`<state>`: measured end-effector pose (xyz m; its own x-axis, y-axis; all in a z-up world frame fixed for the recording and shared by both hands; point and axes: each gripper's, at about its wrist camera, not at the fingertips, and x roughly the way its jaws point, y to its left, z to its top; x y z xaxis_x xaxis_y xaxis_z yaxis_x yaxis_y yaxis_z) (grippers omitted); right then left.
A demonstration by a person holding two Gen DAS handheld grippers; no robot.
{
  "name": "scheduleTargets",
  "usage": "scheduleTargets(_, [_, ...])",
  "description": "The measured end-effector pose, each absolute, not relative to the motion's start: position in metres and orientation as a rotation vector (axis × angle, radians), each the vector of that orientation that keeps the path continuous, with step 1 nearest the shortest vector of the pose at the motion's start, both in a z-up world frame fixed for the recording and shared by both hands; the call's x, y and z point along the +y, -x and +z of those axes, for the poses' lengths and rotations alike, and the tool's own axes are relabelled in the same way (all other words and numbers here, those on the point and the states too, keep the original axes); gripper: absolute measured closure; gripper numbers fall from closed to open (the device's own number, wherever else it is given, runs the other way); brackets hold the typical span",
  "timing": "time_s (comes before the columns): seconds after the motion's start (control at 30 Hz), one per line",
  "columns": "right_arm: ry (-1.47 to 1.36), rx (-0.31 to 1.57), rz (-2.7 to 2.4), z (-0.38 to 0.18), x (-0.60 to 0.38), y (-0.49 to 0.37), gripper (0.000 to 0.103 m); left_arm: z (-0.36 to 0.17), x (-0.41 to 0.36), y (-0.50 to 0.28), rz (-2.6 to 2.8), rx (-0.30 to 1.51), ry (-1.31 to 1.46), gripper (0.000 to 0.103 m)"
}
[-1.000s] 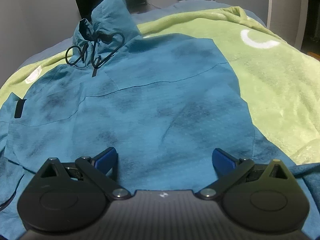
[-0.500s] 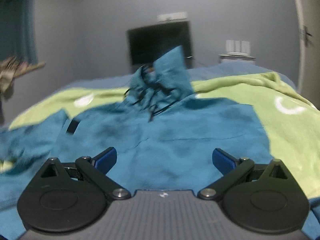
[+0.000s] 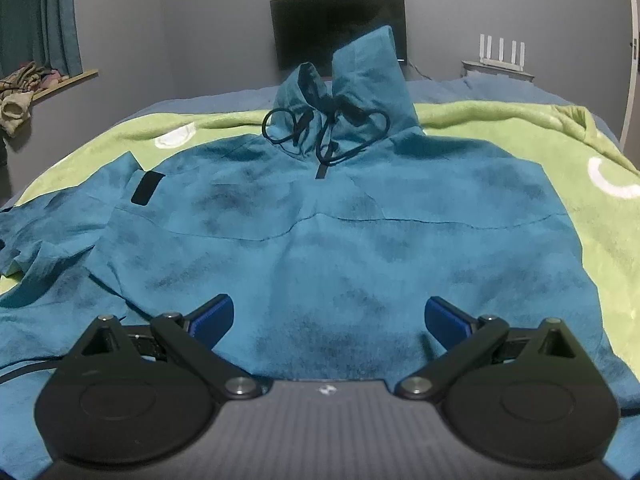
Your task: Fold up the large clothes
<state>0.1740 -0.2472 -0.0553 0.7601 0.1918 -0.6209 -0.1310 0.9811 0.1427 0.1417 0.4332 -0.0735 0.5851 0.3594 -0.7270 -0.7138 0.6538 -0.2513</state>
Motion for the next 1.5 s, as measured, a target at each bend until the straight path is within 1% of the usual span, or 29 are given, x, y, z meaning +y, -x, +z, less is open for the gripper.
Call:
scheduleTargets(0.13, [-0.09,0.689,0.178,-0.055,-0.246,-0.176,0.0,-0.049,0.423,-0.128,0.639,0.567,0.535,0.099])
scheduleTargets(0.3, [-0.083,0.69,0.186,-0.056,-0.246,-0.175,0.0,0.005,0.377,-0.13,0.505,0.45,0.324,0.101])
scheduleTargets(0.47, [-0.091,0.687,0.188,-0.056,-0.246,-0.175,0.0,0.068,0.295,-0.144,0.283,0.296,0.222,0.101])
scheduleTargets(0.6, [-0.1,0.682,0.19,-0.056,-0.248,-0.173,0.0,0.107,0.206,-0.156,0.057,0.199,0.128,0.101])
scheduleTargets(0.77, [-0.12,0.683,0.192,-0.057,-0.251,-0.173,0.0,0.121,0.083,-0.173,-0.22,0.179,0.057,0.101])
scheduleTargets(0.9, [-0.147,0.688,0.187,-0.058,-0.254,-0.173,0.0,0.095,-0.013,-0.19,-0.392,0.264,-0.036,0.1])
scheduleTargets(0.93, [-0.155,0.688,0.187,-0.059,-0.255,-0.173,0.0,0.083,-0.032,-0.194,-0.426,0.306,-0.062,0.095])
scheduleTargets(1.0, [-0.169,0.691,0.186,-0.059,-0.257,-0.173,0.0,0.056,-0.058,-0.201,-0.472,0.401,-0.087,0.072])
scheduleTargets(1.03, [-0.176,0.693,0.186,-0.059,-0.258,-0.173,0.0,0.043,-0.067,-0.203,-0.49,0.449,-0.082,0.047])
scheduleTargets(1.07, [-0.182,0.694,0.186,-0.06,-0.258,-0.172,0.0,0.032,-0.073,-0.202,-0.497,0.481,-0.073,0.026])
scheduleTargets(1.1, [-0.187,0.694,0.187,-0.06,-0.259,-0.172,0.0,0.022,-0.075,-0.197,-0.481,0.492,-0.067,0.017])
scheduleTargets(1.13, [-0.189,0.691,0.189,-0.059,-0.26,-0.172,0.0,0.018,-0.077,-0.194,-0.456,0.491,-0.064,0.005])
scheduleTargets(1.17, [-0.19,0.688,0.191,-0.059,-0.26,-0.171,0.0,0.015,-0.071,-0.188,-0.435,0.486,-0.055,0.001])
scheduleTargets(1.3, [-0.178,0.674,0.206,-0.057,-0.259,-0.168,0.0,0.006,-0.029,-0.172,-0.32,0.513,0.039,0.001])
scheduleTargets(1.33, [-0.173,0.67,0.211,-0.057,-0.258,-0.168,0.0,0.015,-0.02,-0.172,-0.273,0.522,0.042,0.001])
scheduleTargets(1.5, [-0.119,0.648,0.236,-0.054,-0.248,-0.165,0.0,-0.012,0.049,-0.153,-0.031,0.616,0.002,0.002])
